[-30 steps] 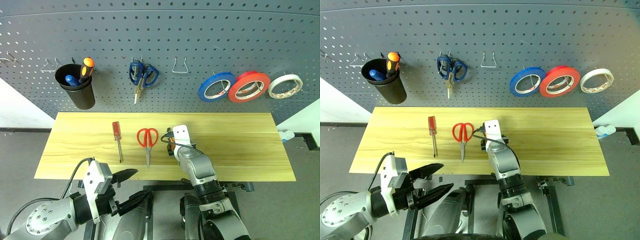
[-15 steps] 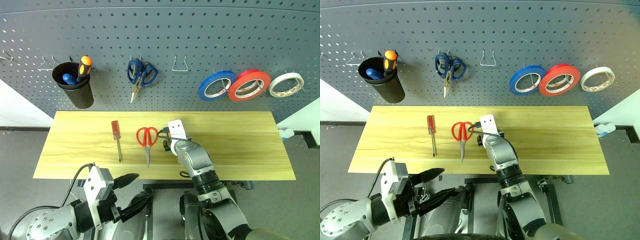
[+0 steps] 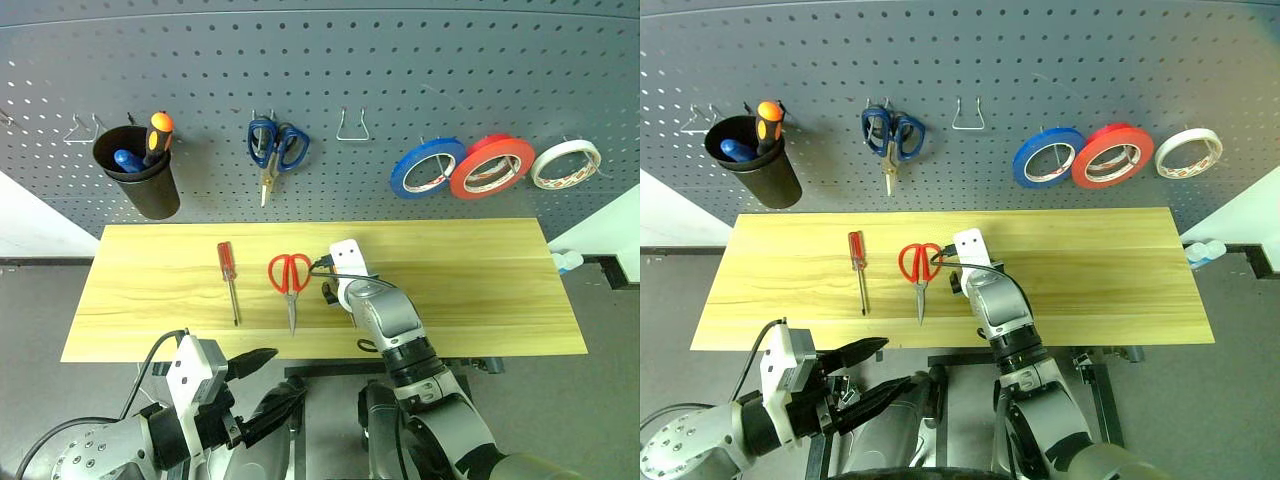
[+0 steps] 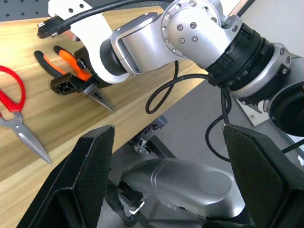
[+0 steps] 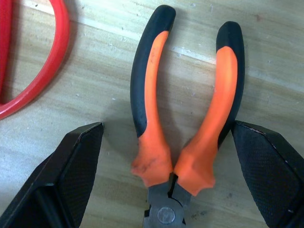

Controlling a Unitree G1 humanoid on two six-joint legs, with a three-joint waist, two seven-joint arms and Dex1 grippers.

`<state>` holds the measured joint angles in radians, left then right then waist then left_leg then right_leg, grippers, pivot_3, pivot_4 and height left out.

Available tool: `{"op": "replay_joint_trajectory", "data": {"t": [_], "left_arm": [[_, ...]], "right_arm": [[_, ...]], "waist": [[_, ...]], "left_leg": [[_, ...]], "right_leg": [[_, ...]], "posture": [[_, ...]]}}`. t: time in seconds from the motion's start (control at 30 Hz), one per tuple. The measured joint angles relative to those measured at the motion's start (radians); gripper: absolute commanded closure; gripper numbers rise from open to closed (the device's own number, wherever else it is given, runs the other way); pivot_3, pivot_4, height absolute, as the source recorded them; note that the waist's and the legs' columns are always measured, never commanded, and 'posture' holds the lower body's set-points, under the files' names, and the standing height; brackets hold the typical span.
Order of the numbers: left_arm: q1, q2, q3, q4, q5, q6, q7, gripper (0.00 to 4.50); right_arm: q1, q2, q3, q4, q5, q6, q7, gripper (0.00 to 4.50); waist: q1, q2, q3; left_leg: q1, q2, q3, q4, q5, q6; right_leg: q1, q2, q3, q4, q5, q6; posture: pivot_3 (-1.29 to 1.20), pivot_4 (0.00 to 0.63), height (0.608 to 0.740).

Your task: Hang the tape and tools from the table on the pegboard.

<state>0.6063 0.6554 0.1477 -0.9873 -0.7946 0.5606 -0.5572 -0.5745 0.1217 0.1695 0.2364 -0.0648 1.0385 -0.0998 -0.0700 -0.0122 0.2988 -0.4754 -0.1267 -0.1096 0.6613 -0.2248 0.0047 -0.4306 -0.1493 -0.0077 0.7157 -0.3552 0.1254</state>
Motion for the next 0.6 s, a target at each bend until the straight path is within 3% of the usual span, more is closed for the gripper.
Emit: {"op": "replay_joint_trajectory", "data": {"t": [0.07,0.17,0.37,0.6], "left_arm": [[-0.003,-0.001,-0.001,0.0,0.002,-0.002,0.002,0.7],[-0.003,-0.009,-0.018,0.0,0.01,-0.003,0.009,0.7],[0.009,-0.014,-0.023,-0.005,0.024,-0.007,0.018,0.7],[0.004,-0.013,-0.037,-0.006,0.029,-0.009,0.02,0.7]], "right_arm": [[0.005,-0.005,0.005,-0.008,0.0,0.004,0.007,0.05],[0.006,-0.01,0.009,-0.014,0.0,0.012,0.014,0.6],[0.014,-0.02,0.022,-0.025,0.0,0.018,0.028,2.31],[0.015,-0.021,0.024,-0.028,0.0,0.019,0.029,2.39]], "waist": [[0.0,0.0,0.0],[0.0,0.0,0.0],[0.0,0.0,0.001],[0.0,0.0,0.002]], "left_leg": [[0.0,0.0,0.0,0.0,0.0,0.0],[0.0,0.0,0.0,0.0,0.0,0.0],[-0.001,0.0,0.0,0.0,0.0,0.0],[-0.001,0.0,0.0,0.0,0.0,0.0]], "right_leg": [[0.0,0.0,0.0,0.0,0.0,0.0],[0.0,0.0,0.0,0.0,0.0,0.0],[0.0,0.0,0.0,-0.001,0.0,0.0],[0.0,0.0,0.0,-0.001,0.0,0.0]], "posture": [[-0.08,0.359,0.68],[-0.08,0.362,0.68],[-0.1,0.364,0.68],[-0.09,0.358,0.68]]}}
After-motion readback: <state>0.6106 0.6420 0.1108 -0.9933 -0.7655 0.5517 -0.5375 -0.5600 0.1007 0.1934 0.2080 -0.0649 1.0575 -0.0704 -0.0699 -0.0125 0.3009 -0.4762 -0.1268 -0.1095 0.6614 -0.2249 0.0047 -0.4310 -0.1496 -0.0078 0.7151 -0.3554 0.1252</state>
